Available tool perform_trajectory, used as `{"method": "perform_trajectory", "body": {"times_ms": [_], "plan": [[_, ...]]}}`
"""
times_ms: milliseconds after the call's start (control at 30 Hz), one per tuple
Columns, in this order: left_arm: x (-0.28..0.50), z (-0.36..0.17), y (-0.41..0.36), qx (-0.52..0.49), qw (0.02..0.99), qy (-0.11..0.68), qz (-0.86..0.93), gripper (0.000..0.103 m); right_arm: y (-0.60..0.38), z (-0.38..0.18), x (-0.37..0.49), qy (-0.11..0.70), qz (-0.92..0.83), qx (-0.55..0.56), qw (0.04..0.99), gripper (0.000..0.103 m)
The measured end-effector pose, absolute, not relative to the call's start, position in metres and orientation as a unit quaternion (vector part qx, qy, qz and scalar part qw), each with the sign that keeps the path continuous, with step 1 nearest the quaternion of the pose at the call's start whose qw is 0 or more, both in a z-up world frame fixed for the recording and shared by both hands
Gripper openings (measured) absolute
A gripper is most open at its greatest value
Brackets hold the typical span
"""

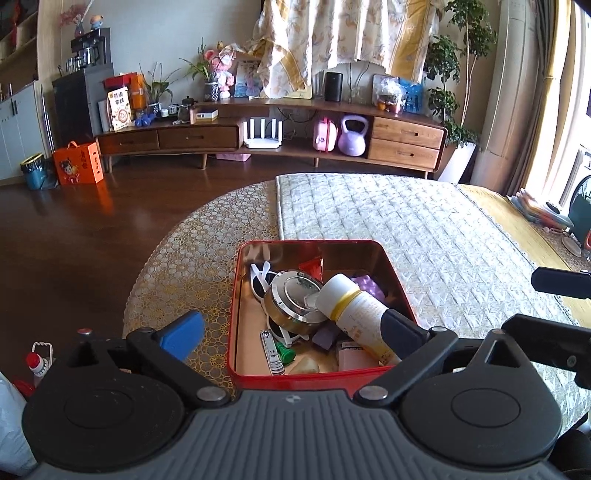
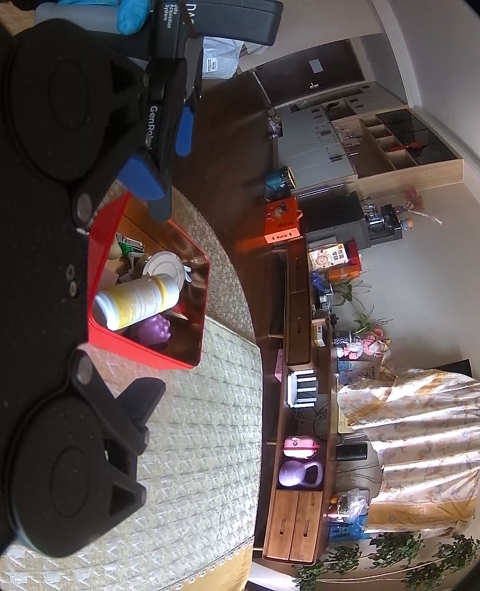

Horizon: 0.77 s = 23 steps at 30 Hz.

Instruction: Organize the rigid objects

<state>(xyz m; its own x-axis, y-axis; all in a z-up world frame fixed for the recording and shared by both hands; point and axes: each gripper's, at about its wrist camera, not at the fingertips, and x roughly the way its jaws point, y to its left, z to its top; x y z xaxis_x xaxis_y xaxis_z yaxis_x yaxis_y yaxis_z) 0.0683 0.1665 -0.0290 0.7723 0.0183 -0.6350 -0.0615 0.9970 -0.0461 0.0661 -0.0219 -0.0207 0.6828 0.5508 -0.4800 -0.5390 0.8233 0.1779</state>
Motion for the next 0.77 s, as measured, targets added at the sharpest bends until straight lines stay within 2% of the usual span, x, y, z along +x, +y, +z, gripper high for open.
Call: {"method": "perform_trajectory", "body": {"times_ms": [767], "plan": [[0.046, -0.016, 0.156, -0.028, 0.95, 0.31, 0.023, 0.103, -0.033, -0.022, 0.056, 0.259, 0.297, 0.026, 0.919, 0.103]]}}
